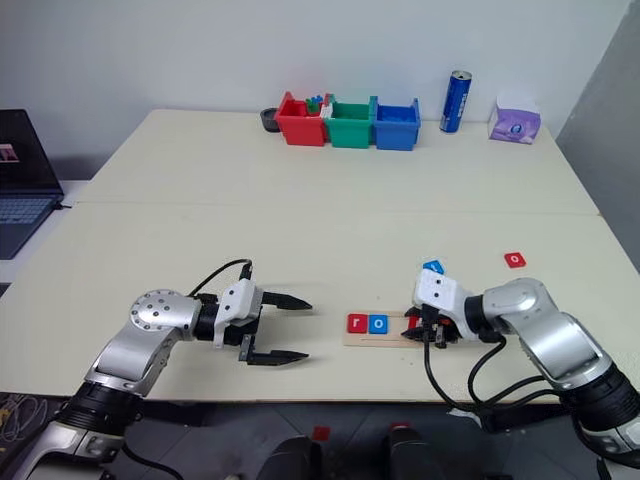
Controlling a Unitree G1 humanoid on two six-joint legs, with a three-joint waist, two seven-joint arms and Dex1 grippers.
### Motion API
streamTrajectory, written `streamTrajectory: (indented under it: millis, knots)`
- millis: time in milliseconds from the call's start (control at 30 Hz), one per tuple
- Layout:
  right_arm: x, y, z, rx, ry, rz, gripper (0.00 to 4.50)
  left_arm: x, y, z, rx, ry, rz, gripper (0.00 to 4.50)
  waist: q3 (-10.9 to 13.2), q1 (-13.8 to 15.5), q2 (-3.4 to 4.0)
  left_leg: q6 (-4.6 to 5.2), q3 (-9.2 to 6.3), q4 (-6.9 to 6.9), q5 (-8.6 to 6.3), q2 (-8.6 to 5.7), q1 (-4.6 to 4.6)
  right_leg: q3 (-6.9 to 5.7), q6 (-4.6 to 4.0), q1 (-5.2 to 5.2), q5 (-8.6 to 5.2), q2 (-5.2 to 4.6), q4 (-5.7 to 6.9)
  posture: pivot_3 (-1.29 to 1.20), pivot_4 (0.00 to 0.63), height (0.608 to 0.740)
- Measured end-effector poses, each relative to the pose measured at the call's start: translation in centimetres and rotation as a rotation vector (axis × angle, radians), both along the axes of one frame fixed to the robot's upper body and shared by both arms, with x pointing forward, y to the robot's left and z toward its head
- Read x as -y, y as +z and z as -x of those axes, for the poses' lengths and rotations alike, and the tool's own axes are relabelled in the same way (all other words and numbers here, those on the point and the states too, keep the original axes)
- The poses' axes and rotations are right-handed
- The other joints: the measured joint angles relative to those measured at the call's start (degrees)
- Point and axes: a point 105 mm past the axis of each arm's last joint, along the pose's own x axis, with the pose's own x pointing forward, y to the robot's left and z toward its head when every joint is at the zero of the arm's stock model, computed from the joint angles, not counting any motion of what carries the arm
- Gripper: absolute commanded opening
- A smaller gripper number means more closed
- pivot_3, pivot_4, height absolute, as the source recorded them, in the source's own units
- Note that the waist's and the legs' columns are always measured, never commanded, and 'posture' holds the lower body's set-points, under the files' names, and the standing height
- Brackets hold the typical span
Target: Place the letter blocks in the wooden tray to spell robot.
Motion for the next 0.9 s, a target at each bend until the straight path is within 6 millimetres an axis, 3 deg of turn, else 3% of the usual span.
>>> streamTrajectory:
  millis: [400,900]
  knots:
    - [-0.8,-0.2,-1.3,0.036,0.041,0.022,1.38,0.2,0.1,0.1,0.011,0.006,-0.002,4.5,0.0,0.0,0.01,0.0,0.0,0.0,0.0,-0.01,-0.01,-0.02,-0.19,0.0,0.11,0.0,0.01,0.0,0.15,0.74]
    - [-1.8,0.0,-1.4,0.014,0.089,0.0,1.38,0.7,0.5,0.3,0.021,0.009,0.0,4.5,0.0,0.0,0.01,0.0,-0.02,0.0,0.0,-0.01,-0.01,-0.04,-0.21,0.0,0.12,0.0,0.01,0.0,0.15,0.74]
